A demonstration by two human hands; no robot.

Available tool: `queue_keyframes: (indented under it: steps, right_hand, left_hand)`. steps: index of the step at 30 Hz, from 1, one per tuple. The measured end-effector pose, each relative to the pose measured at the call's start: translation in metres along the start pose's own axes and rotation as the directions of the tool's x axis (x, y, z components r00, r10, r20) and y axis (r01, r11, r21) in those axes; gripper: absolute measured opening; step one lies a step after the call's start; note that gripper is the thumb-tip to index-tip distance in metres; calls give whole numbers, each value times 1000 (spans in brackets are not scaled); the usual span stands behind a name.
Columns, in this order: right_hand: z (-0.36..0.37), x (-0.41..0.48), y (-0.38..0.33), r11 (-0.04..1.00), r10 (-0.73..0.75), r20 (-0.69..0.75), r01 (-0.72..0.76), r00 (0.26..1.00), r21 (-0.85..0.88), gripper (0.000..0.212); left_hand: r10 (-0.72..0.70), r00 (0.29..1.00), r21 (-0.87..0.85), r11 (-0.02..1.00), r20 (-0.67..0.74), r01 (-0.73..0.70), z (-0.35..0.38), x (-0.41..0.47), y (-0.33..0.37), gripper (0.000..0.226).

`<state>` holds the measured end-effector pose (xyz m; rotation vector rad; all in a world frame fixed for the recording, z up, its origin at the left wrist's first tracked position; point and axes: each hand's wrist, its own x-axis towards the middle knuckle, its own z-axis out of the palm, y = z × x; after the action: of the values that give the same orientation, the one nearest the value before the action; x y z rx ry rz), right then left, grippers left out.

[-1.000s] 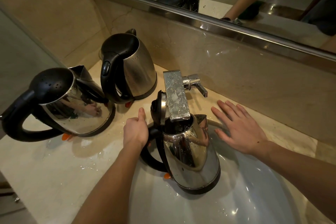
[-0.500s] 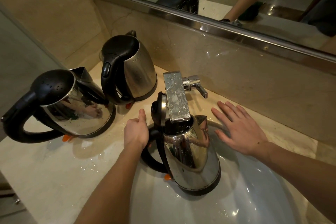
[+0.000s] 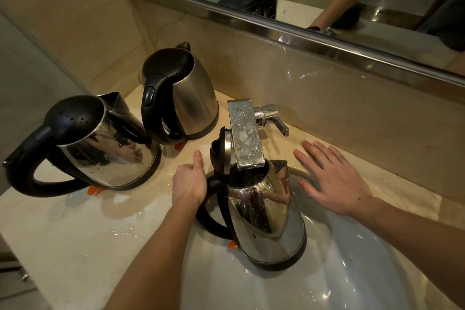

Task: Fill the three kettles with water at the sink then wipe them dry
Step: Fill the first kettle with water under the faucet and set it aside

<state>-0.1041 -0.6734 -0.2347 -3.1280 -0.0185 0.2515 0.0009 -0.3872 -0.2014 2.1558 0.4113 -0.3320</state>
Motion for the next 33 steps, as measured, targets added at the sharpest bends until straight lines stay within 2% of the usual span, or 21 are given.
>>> queue_keyframes:
  steps: [33]
  right_hand:
    - [2,1,0,1000,-6,0,6,1000,-13,70]
  left_hand:
    - [3,1000,2,1000,-1,-3,1,0,-1,56]
